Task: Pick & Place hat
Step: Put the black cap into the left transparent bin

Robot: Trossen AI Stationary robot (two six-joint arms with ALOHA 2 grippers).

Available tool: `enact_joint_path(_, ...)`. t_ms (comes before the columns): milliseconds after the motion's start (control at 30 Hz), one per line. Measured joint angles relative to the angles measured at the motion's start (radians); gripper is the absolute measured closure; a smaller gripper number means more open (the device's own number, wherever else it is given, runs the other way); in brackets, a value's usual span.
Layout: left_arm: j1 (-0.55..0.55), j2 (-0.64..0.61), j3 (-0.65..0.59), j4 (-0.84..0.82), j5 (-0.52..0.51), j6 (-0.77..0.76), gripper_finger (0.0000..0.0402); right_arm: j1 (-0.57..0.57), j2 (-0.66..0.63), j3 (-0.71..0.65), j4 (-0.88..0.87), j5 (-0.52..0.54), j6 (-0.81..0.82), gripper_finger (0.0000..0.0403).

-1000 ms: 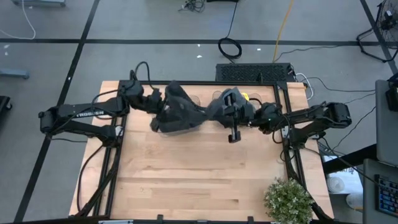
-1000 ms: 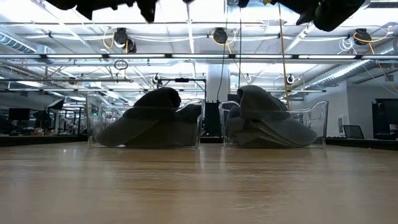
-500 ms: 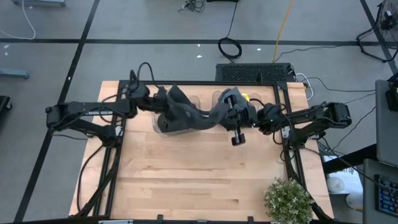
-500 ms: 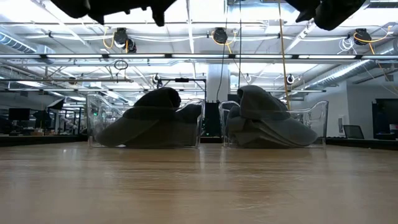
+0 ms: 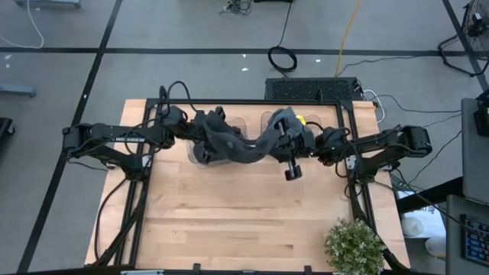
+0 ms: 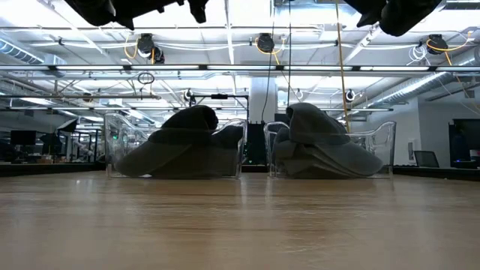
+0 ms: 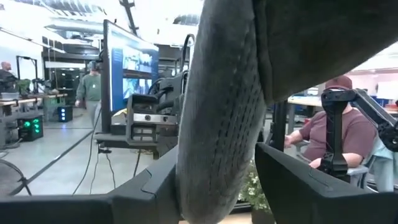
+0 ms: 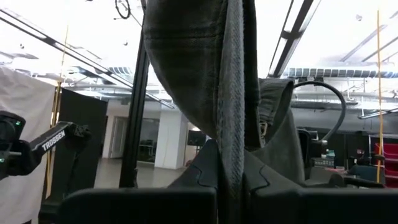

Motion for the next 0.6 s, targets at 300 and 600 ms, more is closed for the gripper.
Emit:
enact_joint_path(300, -0.044, 0.0, 0.0, -0.009, 0.033, 0.026, 0.0304, -0.003, -0.002, 0.0, -0.02, 0.019, -0.027, 0.0398)
enact_joint_path(600, 0.016, -0.112, -0.001, -0.251, 0.054, -0.075, 0.0392, -0.01, -0.003, 0.0, -0.154, 0.149, -0.105, 0.0344)
